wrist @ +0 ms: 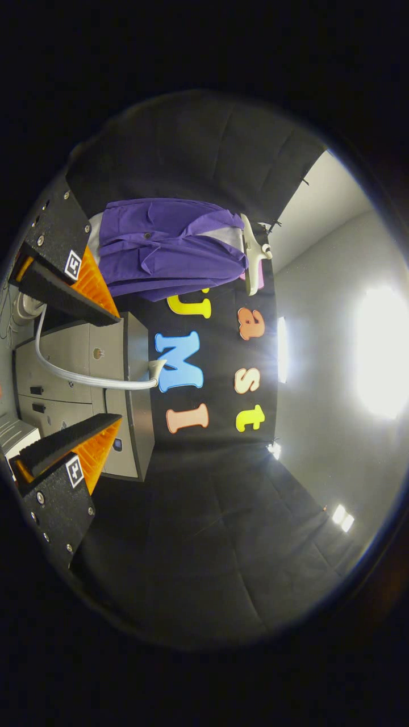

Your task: Iron the clothes twice with a garment steamer, once on the left side and once on the right side.

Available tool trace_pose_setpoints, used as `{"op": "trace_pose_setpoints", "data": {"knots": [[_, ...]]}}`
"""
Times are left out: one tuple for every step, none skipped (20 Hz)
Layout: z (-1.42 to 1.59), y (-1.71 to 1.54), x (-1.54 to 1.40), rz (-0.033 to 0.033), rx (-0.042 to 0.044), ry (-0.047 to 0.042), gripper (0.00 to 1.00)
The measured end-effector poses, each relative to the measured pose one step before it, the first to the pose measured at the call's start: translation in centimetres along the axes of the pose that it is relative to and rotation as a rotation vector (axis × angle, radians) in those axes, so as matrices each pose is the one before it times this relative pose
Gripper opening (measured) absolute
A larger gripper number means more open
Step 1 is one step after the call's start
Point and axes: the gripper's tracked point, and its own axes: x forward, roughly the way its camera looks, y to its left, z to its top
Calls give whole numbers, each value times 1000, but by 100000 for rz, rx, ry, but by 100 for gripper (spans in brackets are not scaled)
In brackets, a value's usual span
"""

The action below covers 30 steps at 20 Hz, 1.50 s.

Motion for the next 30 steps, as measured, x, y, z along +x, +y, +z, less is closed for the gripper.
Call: {"op": "trace_pose_setpoints", "data": {"knots": [[-41, -23, -7, -69, 392, 84, 95], [6, 4, 66, -27, 391, 110, 95], [-18, -7, -18, -74, 214, 71, 95], [27, -46, 26, -116, 24, -37, 95], [-77, -22, 0, -192, -76, 111, 95], [-5, 26, 95, -112, -119, 51, 95], [-17, 34, -31, -6, -61, -36, 95], [46, 14, -4, 2, -13, -57, 95], [-55, 60, 26, 47, 16, -62, 95], [14, 110, -28, 121, -2, 59, 95], [-51, 24, 55, 40, -59, 96, 95], [48, -21, 77, -82, -28, 158, 95], [-67, 42, 34, 42, 77, 81, 95], [63, 58, 69, 69, 183, 130, 95], [133, 71, 151, 202, 70, 198, 95], [335, -25, 238, 180, -151, -409, 95], [487, -97, 238, 36, -68, -557, 95], [522, -129, 467, 185, 137, -625, 95], [550, -12, 527, 495, 298, -592, 95], [555, 1, 705, 874, 223, -517, 95], [405, -83, 747, 780, -53, -698, 95], [364, -173, 881, 478, -391, -197, 95], [303, -220, 922, 629, -478, -338, 95], [398, -122, 1017, 685, -448, -204, 95], [61, -32, 1066, 1294, -531, 1086, 95], [237, -1, 1035, 1669, -476, 716, 95], [490, -45, 1062, 1326, -255, -68, 95], [562, -148, 1057, 957, 1, -306, 95], [388, -212, 1148, 1086, 154, -102, 95], [504, -190, 1146, 1155, 121, -41, 95]]}}
